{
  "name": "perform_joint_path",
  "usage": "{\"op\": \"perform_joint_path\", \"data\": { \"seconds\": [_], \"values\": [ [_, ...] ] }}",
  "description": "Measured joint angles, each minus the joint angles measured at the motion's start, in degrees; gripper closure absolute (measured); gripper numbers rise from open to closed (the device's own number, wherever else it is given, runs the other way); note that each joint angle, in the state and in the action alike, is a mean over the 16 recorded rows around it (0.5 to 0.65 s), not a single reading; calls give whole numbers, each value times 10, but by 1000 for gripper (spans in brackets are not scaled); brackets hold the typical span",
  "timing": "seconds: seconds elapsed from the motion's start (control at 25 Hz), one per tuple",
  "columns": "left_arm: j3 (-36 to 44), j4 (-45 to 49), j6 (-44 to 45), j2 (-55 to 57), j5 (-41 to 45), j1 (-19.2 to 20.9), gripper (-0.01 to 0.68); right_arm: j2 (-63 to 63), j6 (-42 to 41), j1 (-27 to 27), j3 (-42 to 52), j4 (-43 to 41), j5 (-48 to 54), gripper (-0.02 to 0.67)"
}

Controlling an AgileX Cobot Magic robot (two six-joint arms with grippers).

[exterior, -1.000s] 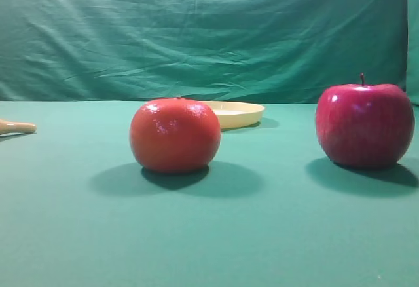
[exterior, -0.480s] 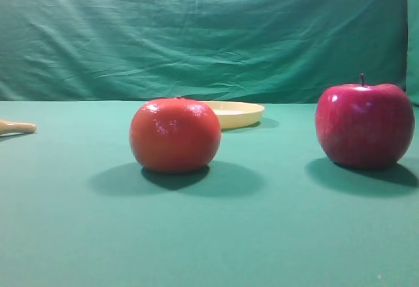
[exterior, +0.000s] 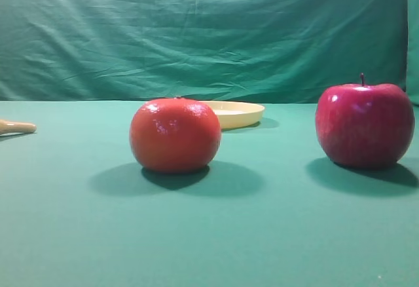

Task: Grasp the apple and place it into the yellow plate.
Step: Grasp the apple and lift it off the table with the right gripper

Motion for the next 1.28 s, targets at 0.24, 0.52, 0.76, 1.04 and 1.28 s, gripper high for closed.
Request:
{"op": "perform_joint_path", "data": {
  "seconds": [0.24, 0.52, 0.76, 1.04, 1.28],
  "values": [
    [0, 0, 0, 0, 0, 0, 516, 41, 22, 16, -29, -41, -10, 604],
    [0, 0, 0, 0, 0, 0, 516, 64, 26, 19, -53, -62, -8, 359],
    [0, 0, 0, 0, 0, 0, 516, 76, 33, 19, -60, -66, -8, 124],
    [0, 0, 0, 0, 0, 0, 516, 123, 41, 19, -60, -64, -30, 3],
    [0, 0, 0, 0, 0, 0, 516, 185, 44, 19, -60, -51, -66, 7]
  ]
}}
